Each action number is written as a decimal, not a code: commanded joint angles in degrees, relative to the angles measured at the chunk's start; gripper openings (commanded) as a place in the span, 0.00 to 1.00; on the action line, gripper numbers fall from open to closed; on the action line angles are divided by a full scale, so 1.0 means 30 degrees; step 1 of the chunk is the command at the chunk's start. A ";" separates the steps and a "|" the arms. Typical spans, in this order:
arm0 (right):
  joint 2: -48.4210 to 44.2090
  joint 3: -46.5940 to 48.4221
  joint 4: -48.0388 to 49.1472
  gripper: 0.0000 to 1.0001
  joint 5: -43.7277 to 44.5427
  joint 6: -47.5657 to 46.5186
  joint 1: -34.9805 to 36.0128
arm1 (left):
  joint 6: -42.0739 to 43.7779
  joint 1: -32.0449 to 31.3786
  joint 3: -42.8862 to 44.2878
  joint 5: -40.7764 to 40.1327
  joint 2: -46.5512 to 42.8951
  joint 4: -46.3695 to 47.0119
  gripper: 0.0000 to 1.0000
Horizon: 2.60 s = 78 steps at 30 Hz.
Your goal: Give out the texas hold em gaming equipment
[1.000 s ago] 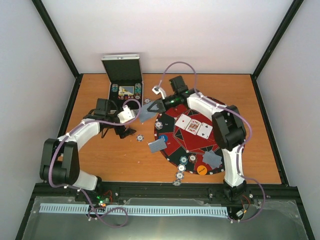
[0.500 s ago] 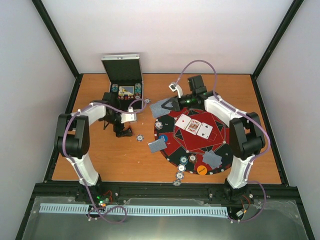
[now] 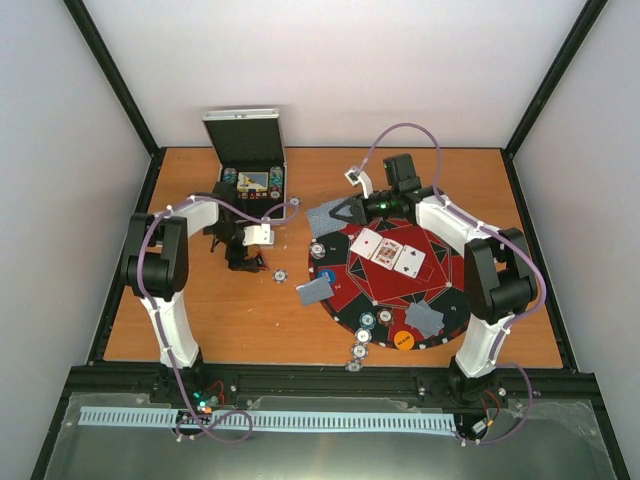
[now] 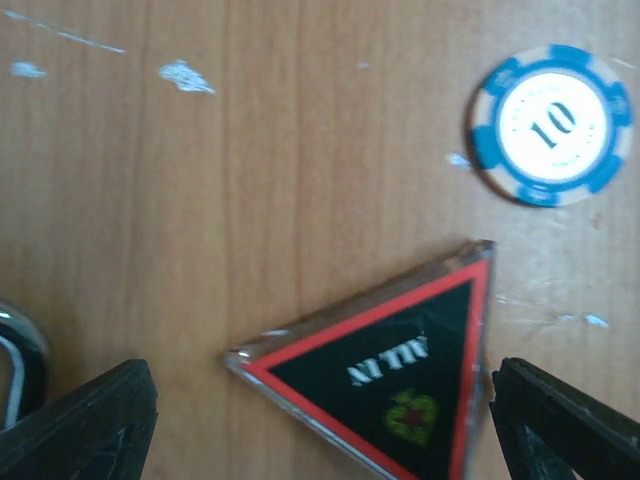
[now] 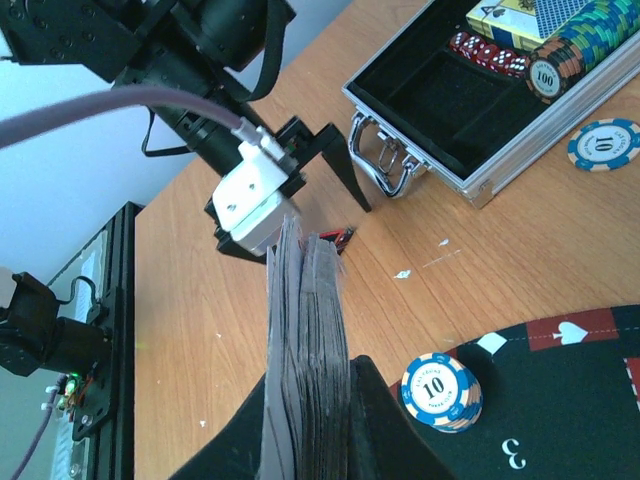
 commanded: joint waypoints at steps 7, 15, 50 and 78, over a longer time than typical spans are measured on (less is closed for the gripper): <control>-0.0848 -0.0486 0.0766 0.03 -0.0310 -0.0173 -0.0136 | 0.1062 -0.0419 0.0669 -0.0542 0.1077 -0.0288 0.78; -0.0759 -0.0426 0.0705 0.03 -0.0395 -0.0347 -0.0143 | 0.1507 -0.0771 0.0203 -0.0838 0.0844 -0.0105 0.77; -0.1018 -0.0264 0.0163 0.03 -0.0510 -0.0902 -0.0706 | 0.0152 -0.0652 0.2424 -0.0824 0.1077 -0.1442 0.49; -0.4428 -0.4232 0.3346 0.03 0.1953 0.1252 -0.5112 | -0.4813 -1.1422 0.4968 0.0101 -0.0207 -0.3523 0.44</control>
